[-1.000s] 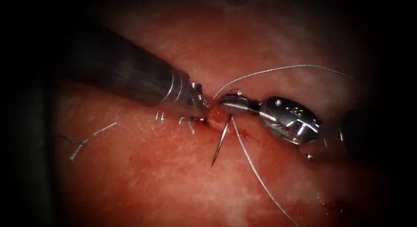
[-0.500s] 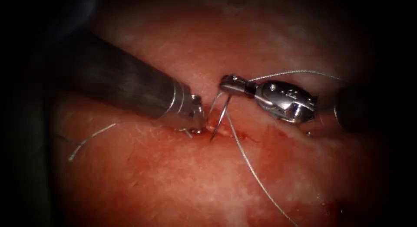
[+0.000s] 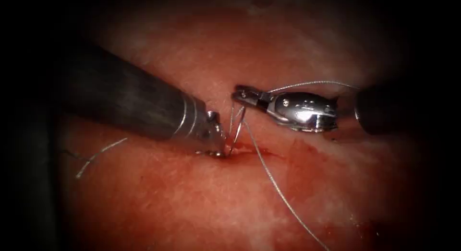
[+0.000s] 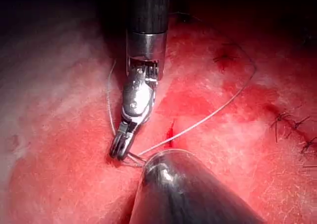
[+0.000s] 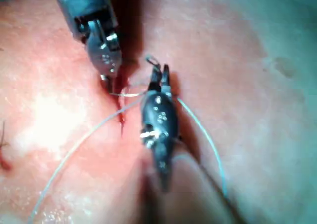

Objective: Wound Closure

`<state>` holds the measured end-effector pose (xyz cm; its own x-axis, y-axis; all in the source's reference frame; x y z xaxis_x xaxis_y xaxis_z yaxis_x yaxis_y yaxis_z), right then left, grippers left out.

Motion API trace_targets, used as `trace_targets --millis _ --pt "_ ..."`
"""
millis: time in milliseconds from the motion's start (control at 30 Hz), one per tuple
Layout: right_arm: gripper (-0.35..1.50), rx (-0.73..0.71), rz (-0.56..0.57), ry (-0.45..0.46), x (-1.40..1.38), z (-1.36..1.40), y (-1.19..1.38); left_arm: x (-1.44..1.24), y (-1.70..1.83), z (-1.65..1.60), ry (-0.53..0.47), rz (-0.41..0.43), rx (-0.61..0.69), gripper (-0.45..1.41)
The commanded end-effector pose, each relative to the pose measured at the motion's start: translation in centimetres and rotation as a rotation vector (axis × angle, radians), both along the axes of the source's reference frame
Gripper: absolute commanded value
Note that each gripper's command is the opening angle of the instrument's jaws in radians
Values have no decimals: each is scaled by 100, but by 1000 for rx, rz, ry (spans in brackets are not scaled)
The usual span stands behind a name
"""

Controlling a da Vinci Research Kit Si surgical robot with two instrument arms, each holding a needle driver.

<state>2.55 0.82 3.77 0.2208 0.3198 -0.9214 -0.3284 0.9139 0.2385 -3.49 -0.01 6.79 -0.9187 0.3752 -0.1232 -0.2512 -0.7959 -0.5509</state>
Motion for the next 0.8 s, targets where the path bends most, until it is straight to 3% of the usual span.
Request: trace_targets --millis 33,467,800 --pt "-35 -9 -7 -2 8 4 -10 -4 -13 3 0 3 0 -45" --pt "-35 -68 -4 -30 16 5 -17 12 -47 -34 -35 -19 -56 -45" --pt "-35 -89 -7 -36 25 5 -27 8 -56 -85 -62 -54 -105 -45"
